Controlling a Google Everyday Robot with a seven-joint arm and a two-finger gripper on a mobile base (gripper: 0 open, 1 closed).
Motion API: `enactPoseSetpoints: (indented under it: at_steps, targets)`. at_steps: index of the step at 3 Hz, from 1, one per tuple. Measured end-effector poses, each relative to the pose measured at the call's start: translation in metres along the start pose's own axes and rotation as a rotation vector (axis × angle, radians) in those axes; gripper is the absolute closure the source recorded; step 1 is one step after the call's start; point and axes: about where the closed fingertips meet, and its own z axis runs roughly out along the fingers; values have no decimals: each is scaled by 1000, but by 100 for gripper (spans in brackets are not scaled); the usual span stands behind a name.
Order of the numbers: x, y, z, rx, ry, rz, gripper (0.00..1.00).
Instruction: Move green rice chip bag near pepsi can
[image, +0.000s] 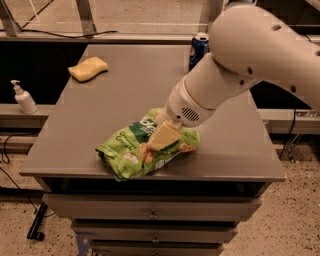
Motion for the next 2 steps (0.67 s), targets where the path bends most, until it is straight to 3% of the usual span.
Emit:
enactPoseSetpoints:
  at_steps: [1, 2]
  targets:
    - [-11, -7, -14, 51, 14, -30, 15]
    - [-22, -14, -22, 88, 27, -44, 46]
